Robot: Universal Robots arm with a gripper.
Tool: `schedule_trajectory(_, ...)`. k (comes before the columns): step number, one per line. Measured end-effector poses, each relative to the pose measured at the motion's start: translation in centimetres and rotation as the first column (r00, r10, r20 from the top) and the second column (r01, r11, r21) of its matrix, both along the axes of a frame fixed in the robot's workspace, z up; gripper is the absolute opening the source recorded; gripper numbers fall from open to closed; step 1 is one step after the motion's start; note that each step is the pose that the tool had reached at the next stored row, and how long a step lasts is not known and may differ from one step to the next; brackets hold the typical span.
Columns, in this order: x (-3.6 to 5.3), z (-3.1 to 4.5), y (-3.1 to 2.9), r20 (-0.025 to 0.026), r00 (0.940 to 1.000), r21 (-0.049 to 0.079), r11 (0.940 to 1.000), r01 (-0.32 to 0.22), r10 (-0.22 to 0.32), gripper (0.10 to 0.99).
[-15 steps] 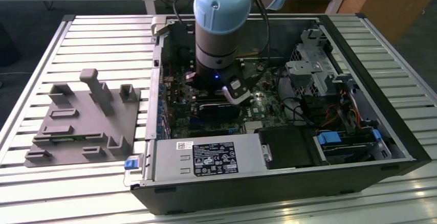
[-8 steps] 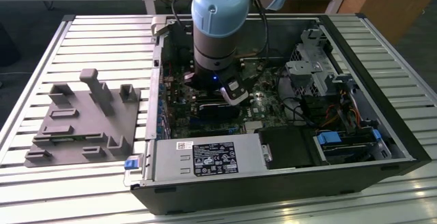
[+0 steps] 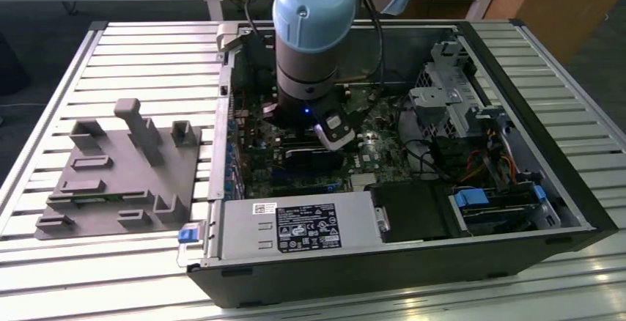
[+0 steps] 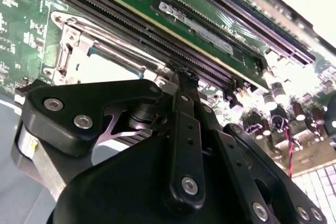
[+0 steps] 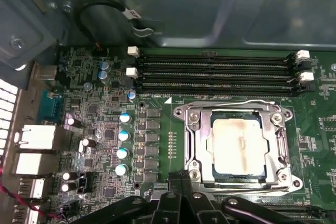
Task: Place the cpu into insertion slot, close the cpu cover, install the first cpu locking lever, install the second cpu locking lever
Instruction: 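Install the second cpu locking lever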
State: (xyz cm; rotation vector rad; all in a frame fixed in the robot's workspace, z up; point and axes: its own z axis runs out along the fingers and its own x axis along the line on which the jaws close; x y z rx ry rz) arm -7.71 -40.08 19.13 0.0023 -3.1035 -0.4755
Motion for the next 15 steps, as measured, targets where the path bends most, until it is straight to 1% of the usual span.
schedule_trajectory(15,-0.01,3.39,0.05,-0.0003,1.0,-0.001,1.0,0.0,0.0,0.106)
